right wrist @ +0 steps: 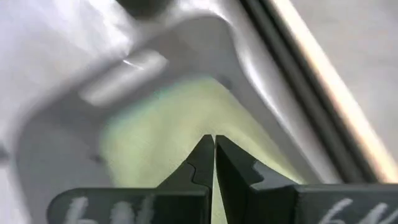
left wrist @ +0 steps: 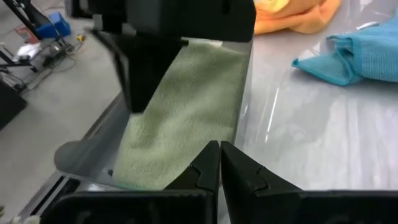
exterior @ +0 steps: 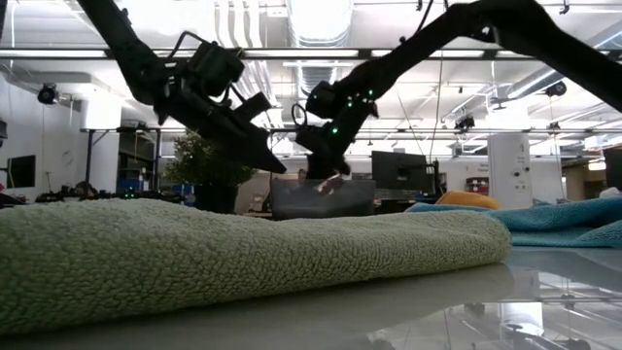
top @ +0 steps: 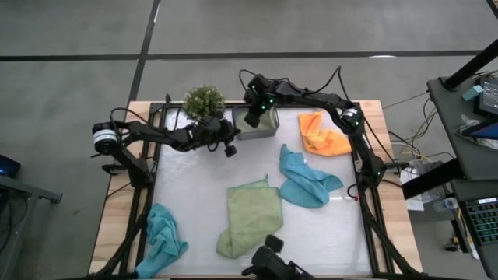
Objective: Fold microfiber towels
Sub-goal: Put the folded green towel into the black bin
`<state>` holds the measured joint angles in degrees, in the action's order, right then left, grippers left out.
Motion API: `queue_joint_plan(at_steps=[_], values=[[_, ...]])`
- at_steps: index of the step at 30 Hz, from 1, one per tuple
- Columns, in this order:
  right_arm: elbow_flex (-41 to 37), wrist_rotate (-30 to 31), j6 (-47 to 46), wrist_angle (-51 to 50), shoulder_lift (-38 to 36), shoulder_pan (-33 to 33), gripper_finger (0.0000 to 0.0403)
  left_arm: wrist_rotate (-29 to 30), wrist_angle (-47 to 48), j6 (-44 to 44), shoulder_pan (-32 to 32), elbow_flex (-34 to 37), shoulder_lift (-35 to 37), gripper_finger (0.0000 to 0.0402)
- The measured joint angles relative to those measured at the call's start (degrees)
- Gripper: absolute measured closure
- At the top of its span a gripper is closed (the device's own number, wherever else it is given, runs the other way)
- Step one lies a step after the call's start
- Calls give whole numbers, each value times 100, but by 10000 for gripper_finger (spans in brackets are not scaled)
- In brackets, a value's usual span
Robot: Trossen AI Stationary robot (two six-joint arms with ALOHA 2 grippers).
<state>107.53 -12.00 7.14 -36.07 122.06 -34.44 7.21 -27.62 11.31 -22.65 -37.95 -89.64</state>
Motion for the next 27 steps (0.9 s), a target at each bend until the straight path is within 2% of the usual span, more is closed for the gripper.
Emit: queue_joint_plan(at_steps=[3,6,10,17,27], values=[[0,983,170,-617,-153,-6,394,48,-47,7,2,-15,-94,402],[0,1522,195,-1163,-239,-32,394,67,-68,0,2,-37,-133,402],[-179,1514,262,-1206,-245,-63,394,67,-54,-32,2,-31,-130,402],[-730,1485,422,-453,-245,-44,394,65,-48,-39,2,-37,-117,402],[-571,1520,570,-717,-462,-44,394,65,-48,-42,2,-37,-37,402]])
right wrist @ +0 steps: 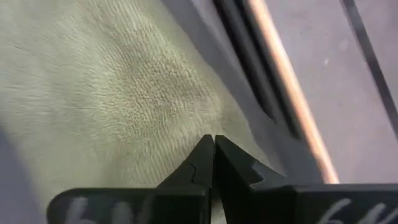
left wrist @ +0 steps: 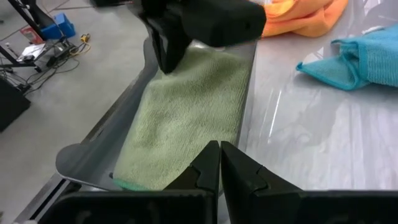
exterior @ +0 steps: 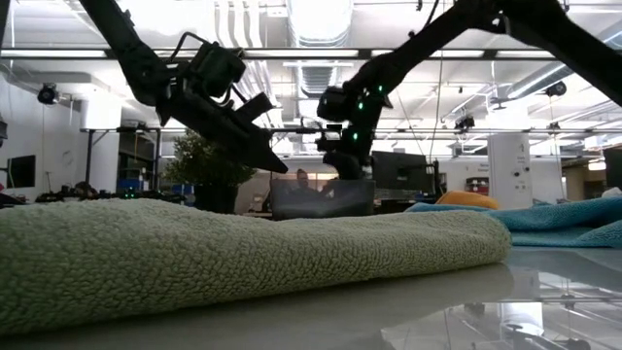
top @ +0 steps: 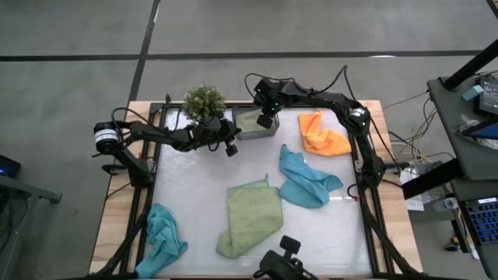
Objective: Fold microfiber towels
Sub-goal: Put the folded green towel into the black bin
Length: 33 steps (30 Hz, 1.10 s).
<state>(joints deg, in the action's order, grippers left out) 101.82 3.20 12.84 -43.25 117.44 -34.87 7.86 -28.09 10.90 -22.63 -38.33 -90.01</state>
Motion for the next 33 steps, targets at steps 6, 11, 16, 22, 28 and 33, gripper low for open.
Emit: queue_joint_plan(at_steps=[6,11,16,22,28,33], values=[[16,-205,-5,-462,-212,21,394,-2,2,-4,24,0,23,402],[-206,-365,28,-436,-202,31,394,-2,11,-4,26,17,23,402],[-430,-300,223,-442,-171,24,394,-2,8,-11,31,20,25,402],[-531,-300,382,-350,-171,24,394,-2,8,-17,58,22,25,402],[-560,-265,381,-183,44,25,394,-4,6,-17,109,22,25,402],[-560,-172,388,-109,28,26,394,-4,8,-9,127,22,33,402]])
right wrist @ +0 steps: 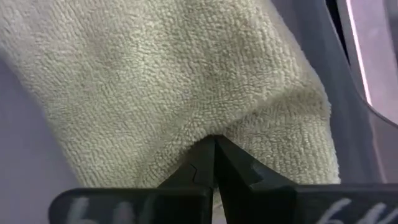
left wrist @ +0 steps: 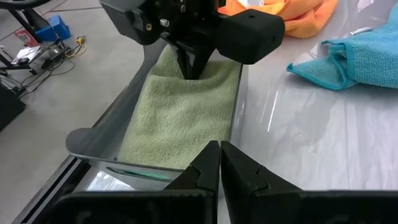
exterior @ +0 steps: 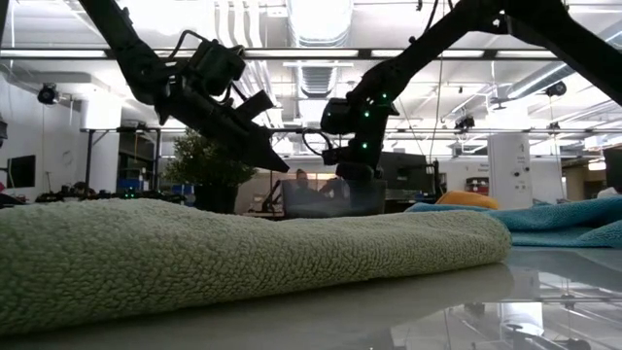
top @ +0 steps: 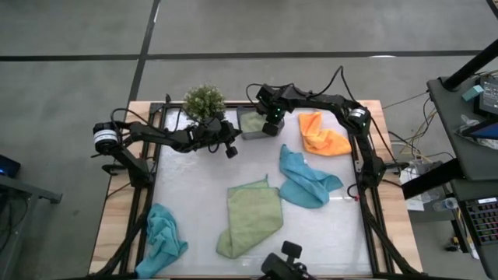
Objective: Fold microfiber towels
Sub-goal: Put the folded green towel into the black bin
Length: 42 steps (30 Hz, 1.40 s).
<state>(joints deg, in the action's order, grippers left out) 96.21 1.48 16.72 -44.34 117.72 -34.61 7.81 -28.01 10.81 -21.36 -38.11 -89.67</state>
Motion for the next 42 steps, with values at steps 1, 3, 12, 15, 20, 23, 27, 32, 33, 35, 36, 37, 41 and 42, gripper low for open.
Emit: queue_joint_plan(at_steps=[1,3,12,15,20,23,27,32,33,35,36,37,41,42], values=[[7,29,-1,-24,-28,0,394,0,0,0,6,0,8,402],[52,51,-17,-127,-117,-2,394,0,-2,0,8,0,22,402],[172,65,-110,18,-342,-2,394,-2,-2,4,8,0,49,402],[160,63,-147,379,-306,-3,394,-2,0,4,8,0,49,402],[71,-37,-119,750,-27,-4,394,-2,-1,4,10,0,49,402],[83,-47,-62,735,78,-4,394,-2,17,7,10,2,49,402],[91,-95,-57,680,144,-18,394,-2,17,7,10,2,49,402],[166,57,-11,652,7,-13,394,-2,17,7,10,2,49,402],[187,74,7,616,-37,-13,394,-2,17,7,10,2,49,402],[287,71,34,503,-140,-15,394,-2,17,9,10,2,51,402],[345,67,60,431,-188,-26,394,-2,16,7,10,2,53,402],[389,66,66,347,-228,-40,394,-2,9,8,10,2,55,402],[418,48,65,53,-255,-133,394,-4,21,2,28,-7,68,402],[412,48,65,5,-235,-157,394,-2,19,2,48,-9,79,402]])
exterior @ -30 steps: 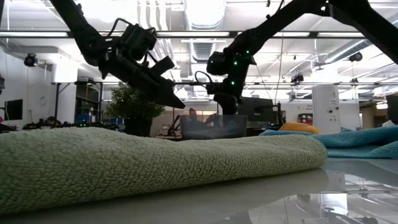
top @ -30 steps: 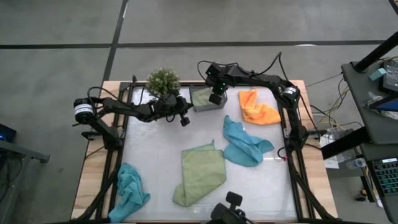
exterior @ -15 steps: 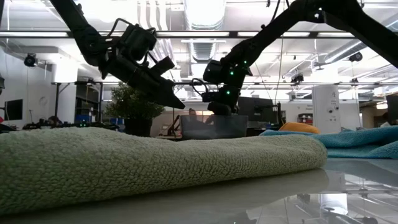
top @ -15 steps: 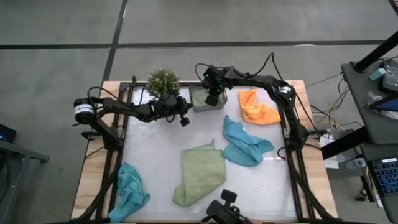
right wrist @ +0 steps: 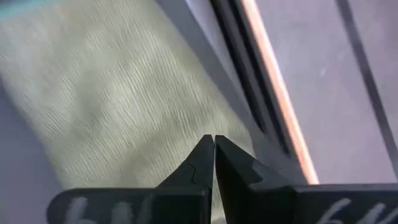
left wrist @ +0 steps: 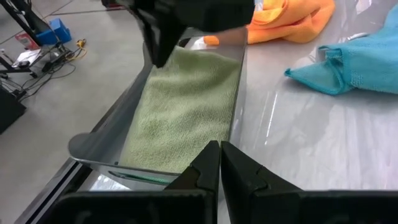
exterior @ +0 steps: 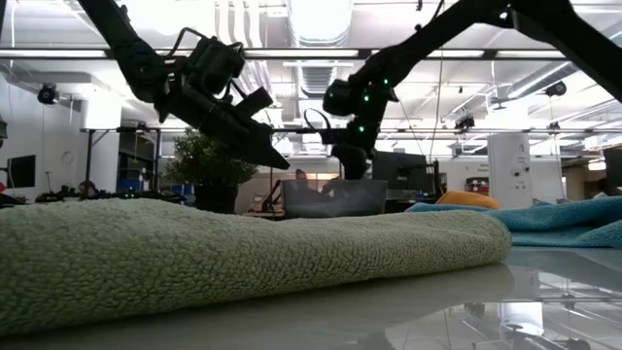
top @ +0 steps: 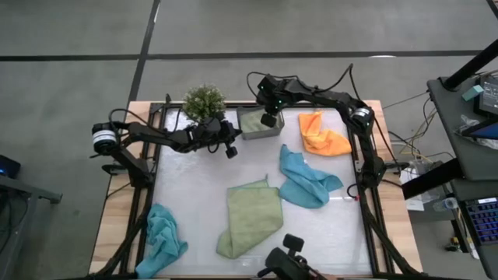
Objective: Fold microfiber towels
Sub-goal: Put the folded green towel into the black bin
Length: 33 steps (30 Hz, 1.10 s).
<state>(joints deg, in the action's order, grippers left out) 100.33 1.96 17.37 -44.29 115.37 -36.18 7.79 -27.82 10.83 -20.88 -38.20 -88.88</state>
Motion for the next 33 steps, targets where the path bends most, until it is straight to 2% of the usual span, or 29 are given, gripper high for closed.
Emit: queue_joint_plan(at_steps=[15,25,33], values=[[-179,-118,83,91,451,-147,394,-13,-17,8,277,0,396,402],[30,22,84,-33,227,-129,394,2,-17,53,277,9,398,402],[20,-415,-104,766,207,-48,394,2,-26,140,277,-2,398,402]])
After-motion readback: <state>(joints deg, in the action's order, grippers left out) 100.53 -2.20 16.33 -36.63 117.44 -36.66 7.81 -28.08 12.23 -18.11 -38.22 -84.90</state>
